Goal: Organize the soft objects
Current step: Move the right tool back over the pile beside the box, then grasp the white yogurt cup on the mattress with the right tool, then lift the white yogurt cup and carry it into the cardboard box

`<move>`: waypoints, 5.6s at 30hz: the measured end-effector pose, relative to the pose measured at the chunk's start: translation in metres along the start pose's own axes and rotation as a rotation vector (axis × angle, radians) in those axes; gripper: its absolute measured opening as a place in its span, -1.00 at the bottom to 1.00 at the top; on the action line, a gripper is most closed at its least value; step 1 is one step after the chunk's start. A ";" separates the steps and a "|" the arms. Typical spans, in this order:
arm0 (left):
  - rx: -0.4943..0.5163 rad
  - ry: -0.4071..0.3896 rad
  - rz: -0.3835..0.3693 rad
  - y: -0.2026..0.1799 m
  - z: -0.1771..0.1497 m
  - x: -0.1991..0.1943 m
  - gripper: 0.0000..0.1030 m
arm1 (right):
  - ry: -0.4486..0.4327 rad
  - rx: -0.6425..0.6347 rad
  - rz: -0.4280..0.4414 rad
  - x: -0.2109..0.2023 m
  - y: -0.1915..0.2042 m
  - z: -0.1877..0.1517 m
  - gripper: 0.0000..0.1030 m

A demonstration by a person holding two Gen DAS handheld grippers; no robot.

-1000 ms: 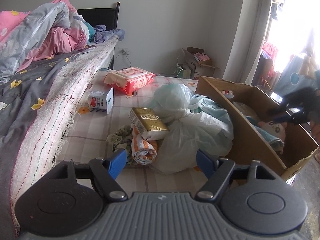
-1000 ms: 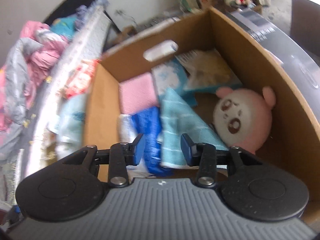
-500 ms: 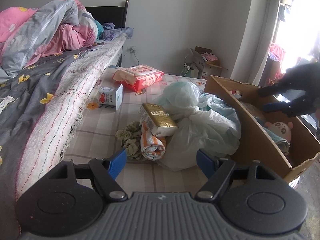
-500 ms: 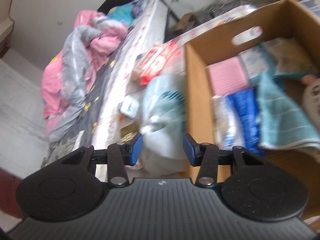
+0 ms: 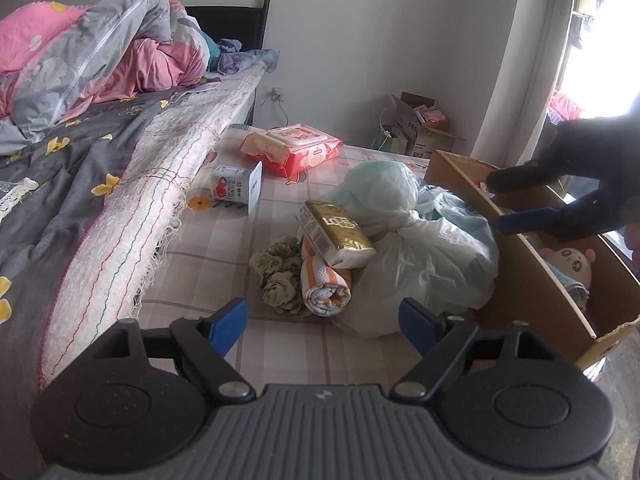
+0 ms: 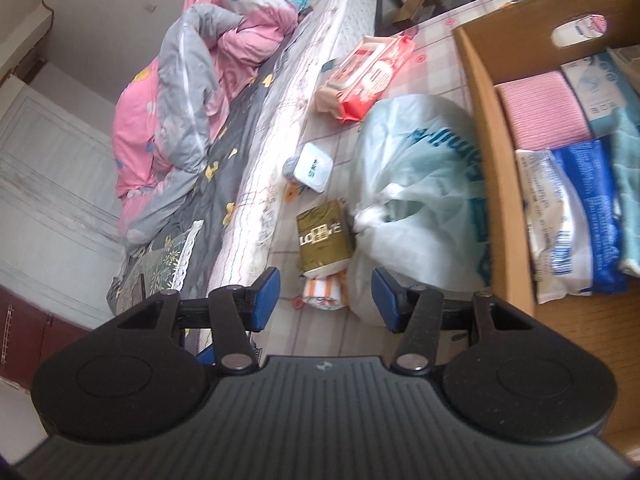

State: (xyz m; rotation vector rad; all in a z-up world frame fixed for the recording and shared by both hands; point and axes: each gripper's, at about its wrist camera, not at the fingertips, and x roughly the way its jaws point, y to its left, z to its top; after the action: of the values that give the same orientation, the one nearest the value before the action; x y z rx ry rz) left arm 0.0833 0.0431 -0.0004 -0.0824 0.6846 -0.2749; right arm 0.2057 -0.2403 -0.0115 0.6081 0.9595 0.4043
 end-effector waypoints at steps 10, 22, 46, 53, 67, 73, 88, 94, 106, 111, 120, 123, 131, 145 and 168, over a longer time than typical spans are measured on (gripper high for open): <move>-0.002 -0.017 0.018 0.011 0.001 0.003 0.96 | 0.002 -0.067 -0.004 0.026 0.025 0.000 0.54; -0.026 -0.005 -0.061 0.023 0.005 0.025 0.99 | -0.005 -0.106 0.006 0.050 0.043 0.004 0.68; 0.054 0.019 -0.043 0.031 0.044 0.076 0.88 | -0.040 0.005 0.038 0.090 0.036 -0.022 0.29; 0.004 -0.033 0.049 0.049 0.084 0.090 0.59 | 0.050 -0.242 0.058 0.100 0.099 0.075 0.29; 0.056 0.045 0.222 0.053 0.103 0.198 -0.23 | 0.346 -0.042 -0.063 0.311 0.043 0.190 -0.16; 0.027 0.088 0.204 0.059 0.104 0.224 -0.34 | 0.370 -0.014 -0.006 0.358 0.022 0.199 -0.16; -0.160 0.087 0.148 0.084 0.109 0.212 -0.84 | 0.415 -0.062 0.108 0.351 0.025 0.188 -0.12; -0.245 0.076 0.086 0.092 0.116 0.194 -0.79 | 0.416 0.018 0.128 0.329 0.023 0.187 -0.12; -0.353 0.080 0.093 0.106 0.136 0.194 -0.74 | 0.440 0.198 0.120 0.327 0.005 0.178 -0.11; -0.354 0.081 0.105 0.109 0.133 0.196 -0.64 | 0.420 0.201 0.119 0.330 0.005 0.180 -0.11; -0.334 0.119 0.076 0.106 0.131 0.199 -0.21 | 0.436 0.148 0.070 0.329 0.007 0.173 -0.21; -0.306 0.115 0.083 0.101 0.129 0.200 -0.26 | 0.437 0.111 0.065 0.329 0.012 0.168 -0.39; -0.248 0.114 0.132 0.087 0.132 0.194 -0.40 | 0.415 0.068 0.048 0.318 0.021 0.164 -0.47; -0.198 0.012 0.139 0.064 0.152 0.125 -0.40 | 0.345 0.028 0.107 0.253 0.067 0.160 -0.47; 0.060 0.014 -0.294 -0.158 0.117 0.034 -0.41 | -0.039 0.195 0.039 -0.081 -0.035 0.047 -0.47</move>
State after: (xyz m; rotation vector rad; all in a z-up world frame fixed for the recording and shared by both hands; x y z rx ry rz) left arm 0.1479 -0.1196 0.0953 -0.1245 0.6769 -0.5781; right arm 0.2050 -0.3273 0.0379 0.8098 0.9572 0.3347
